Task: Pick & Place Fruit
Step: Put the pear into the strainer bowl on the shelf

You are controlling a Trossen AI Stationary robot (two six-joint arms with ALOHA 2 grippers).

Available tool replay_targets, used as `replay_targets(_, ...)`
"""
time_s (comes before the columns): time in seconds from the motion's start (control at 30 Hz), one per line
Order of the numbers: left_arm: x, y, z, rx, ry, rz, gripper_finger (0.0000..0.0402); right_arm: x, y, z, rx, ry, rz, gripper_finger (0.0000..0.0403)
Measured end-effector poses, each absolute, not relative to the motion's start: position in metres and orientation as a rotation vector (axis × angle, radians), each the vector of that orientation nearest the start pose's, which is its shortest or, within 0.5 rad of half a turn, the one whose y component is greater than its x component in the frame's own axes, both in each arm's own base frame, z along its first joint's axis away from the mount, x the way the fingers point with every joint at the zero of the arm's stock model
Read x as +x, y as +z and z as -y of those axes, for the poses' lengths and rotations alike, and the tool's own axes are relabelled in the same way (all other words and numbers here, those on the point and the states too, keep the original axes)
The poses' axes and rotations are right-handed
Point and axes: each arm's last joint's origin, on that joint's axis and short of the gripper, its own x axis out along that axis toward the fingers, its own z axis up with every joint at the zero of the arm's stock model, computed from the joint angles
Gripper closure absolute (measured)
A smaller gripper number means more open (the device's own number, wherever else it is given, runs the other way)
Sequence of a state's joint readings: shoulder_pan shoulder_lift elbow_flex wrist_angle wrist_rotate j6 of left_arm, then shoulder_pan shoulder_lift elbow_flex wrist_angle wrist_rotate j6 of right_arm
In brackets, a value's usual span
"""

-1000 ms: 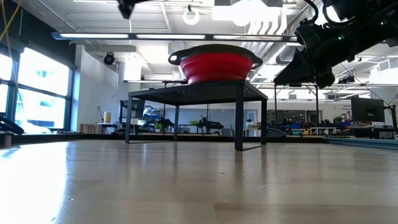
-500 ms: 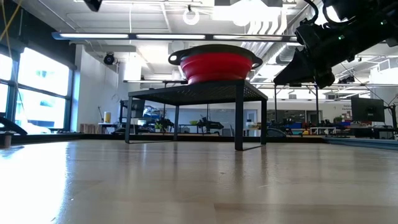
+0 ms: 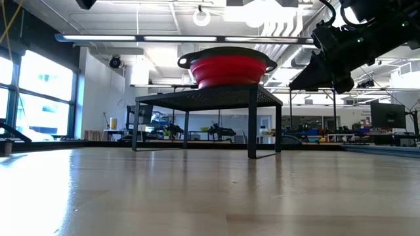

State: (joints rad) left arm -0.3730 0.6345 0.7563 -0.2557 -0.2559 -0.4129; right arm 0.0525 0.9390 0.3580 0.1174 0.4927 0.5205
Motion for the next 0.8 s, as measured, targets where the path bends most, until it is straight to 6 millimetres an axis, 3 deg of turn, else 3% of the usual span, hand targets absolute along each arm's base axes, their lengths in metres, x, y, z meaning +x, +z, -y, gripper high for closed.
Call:
replay_targets(0.4, 0.152, 0.302, 0.079, -0.460, -0.069, -0.441, 0.0335, 0.186, 0.190, 0.004, 0.376, -0.536, -0.329, 0.0401)
replay_targets(0.8, 0.147, 0.263, 0.103, -0.735, 0.134, -0.787, 0.0335, 0.186, 0.190, 0.004, 0.380, -0.537, -0.327, 0.0401)
